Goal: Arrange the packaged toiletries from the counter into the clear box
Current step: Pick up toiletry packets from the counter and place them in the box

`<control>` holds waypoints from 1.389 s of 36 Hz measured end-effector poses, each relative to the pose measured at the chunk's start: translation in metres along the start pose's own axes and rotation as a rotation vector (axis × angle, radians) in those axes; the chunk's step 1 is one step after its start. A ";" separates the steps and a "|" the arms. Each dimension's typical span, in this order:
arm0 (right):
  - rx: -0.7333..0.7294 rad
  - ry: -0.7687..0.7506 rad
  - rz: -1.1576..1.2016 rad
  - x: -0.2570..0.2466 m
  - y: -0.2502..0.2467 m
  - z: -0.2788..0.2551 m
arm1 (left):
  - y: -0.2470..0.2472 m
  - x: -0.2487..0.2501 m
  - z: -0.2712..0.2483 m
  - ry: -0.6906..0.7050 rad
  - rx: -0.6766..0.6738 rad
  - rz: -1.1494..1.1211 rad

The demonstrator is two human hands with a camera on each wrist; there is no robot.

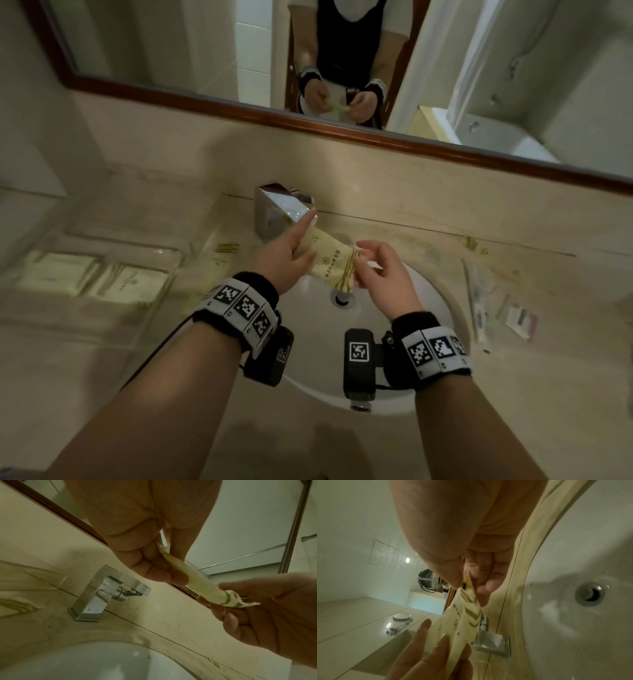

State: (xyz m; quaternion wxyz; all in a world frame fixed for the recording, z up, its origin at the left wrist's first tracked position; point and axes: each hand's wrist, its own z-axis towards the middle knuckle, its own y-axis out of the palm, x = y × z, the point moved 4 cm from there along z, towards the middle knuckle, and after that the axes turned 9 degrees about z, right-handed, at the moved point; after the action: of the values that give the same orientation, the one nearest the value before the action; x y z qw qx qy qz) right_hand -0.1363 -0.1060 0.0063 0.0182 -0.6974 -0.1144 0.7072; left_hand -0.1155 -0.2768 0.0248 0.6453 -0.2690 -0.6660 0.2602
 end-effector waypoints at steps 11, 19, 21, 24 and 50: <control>0.065 0.116 0.085 -0.001 0.048 0.003 | -0.032 -0.036 -0.002 -0.086 -0.044 -0.258; 0.130 0.124 0.159 -0.003 0.075 -0.003 | -0.052 -0.061 -0.004 -0.102 -0.040 -0.228; 0.131 0.123 0.173 -0.003 0.083 -0.004 | -0.059 -0.068 -0.006 -0.094 -0.031 -0.207; 0.134 0.134 0.198 -0.001 0.098 -0.005 | -0.072 -0.081 -0.011 -0.079 -0.028 -0.177; -0.252 0.128 -0.270 -0.012 0.315 0.017 | -0.190 -0.247 -0.046 -0.152 -0.238 0.910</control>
State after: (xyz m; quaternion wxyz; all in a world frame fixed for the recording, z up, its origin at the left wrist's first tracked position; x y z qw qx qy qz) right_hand -0.1112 -0.4170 -0.0404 0.0329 -0.7160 -0.2932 0.6327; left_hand -0.0680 -0.5847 -0.0197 0.3797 -0.5857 -0.5511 0.4572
